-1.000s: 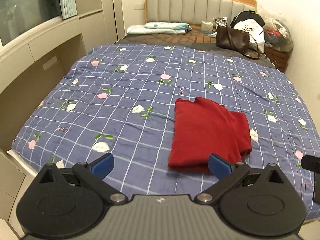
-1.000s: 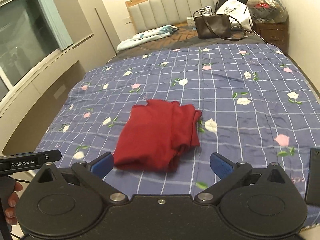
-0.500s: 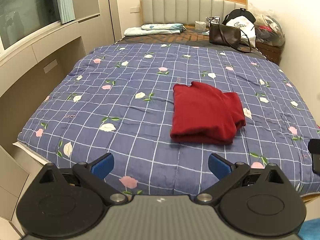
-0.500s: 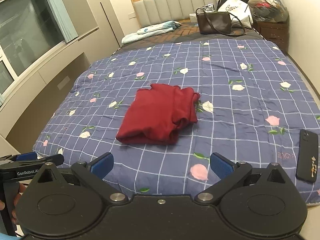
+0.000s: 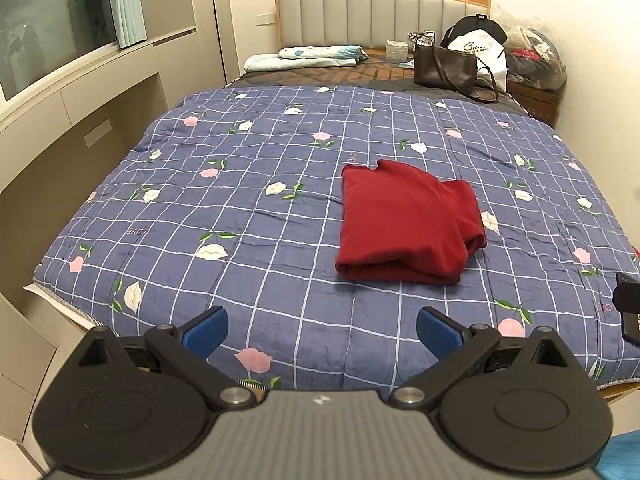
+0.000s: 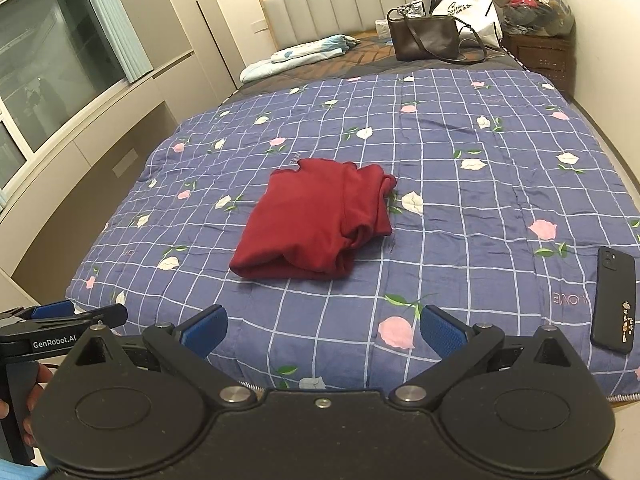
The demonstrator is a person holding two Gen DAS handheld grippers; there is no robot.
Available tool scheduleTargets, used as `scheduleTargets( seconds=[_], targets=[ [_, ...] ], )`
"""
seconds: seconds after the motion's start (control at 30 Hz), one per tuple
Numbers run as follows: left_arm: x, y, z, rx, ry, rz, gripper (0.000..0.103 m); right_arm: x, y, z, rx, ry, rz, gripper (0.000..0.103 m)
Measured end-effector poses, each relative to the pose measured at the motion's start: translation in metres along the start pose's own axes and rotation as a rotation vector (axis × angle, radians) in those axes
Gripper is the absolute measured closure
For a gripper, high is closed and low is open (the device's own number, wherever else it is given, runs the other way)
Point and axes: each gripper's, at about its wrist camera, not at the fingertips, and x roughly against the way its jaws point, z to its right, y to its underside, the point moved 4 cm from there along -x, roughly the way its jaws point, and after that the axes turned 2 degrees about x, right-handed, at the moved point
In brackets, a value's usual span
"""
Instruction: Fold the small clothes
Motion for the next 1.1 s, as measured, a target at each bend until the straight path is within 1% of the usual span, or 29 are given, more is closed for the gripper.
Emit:
scheduleTargets(
  seconds=[0.77, 1.0, 1.1],
  targets=[
    [-0.012, -0.001, -0.011, 0.012, 0.001, -0.039, 0.001, -0.016, -0.007, -0.007, 0.001, -0.01, -0.03, 0.001],
    [-0.017, -0.004, -0.013, 0.014, -0.032, -0.066, 0.0, -0.019, -0.008, -0.008, 0.001, -0.011, -0.036, 0.001],
    [-0.019, -0.004, -0.013, 0.012, -0.027, -0.072, 0.0, -0.02, -0.009, -0.008, -0.002, -0.01, -0.038, 0.001]
  ],
)
